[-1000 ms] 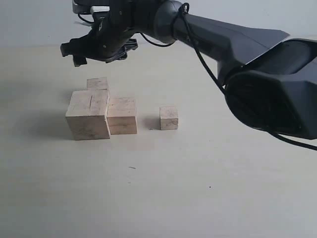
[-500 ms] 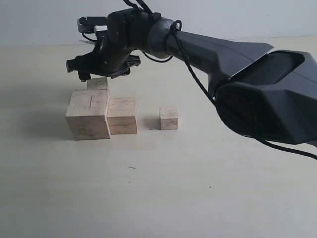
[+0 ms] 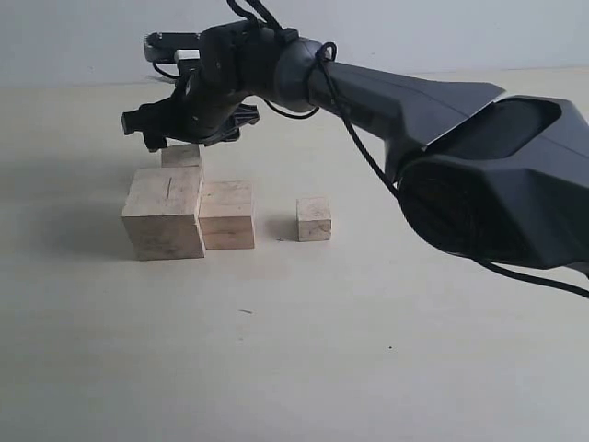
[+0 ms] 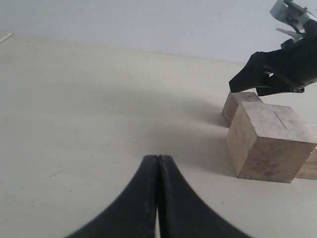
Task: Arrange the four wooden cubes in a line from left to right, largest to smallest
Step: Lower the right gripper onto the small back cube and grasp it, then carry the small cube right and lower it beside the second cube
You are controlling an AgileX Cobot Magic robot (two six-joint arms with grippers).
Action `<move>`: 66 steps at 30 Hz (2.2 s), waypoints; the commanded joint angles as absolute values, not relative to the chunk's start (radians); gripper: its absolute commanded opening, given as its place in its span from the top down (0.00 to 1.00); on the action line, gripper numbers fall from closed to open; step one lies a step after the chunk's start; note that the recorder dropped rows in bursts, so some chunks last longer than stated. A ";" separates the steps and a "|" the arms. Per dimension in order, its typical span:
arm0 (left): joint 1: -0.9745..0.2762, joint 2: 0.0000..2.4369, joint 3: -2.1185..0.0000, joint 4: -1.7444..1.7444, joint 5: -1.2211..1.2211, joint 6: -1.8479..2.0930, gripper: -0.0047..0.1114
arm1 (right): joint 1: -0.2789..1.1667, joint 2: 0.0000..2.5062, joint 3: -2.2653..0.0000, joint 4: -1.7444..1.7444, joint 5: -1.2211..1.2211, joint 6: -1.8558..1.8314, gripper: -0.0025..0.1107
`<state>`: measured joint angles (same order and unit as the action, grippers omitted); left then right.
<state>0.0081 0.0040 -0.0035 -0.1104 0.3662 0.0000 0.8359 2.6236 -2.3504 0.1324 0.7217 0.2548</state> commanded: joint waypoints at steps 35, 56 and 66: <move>0.002 0.000 0.000 -0.109 0.360 0.000 0.96 | 0.804 2.508 -2.566 0.127 1.004 0.021 0.98; 0.002 0.000 0.000 -0.109 0.360 0.000 0.96 | 0.523 2.240 -2.355 0.419 1.221 -0.557 0.98; 0.002 0.000 0.000 -0.109 0.360 0.000 0.96 | 0.521 2.205 -2.020 0.566 1.221 -1.078 0.98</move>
<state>0.0081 0.0040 -0.0035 -0.1104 0.3662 0.0000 0.5232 2.2219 -2.0929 0.5406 1.2269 -0.9553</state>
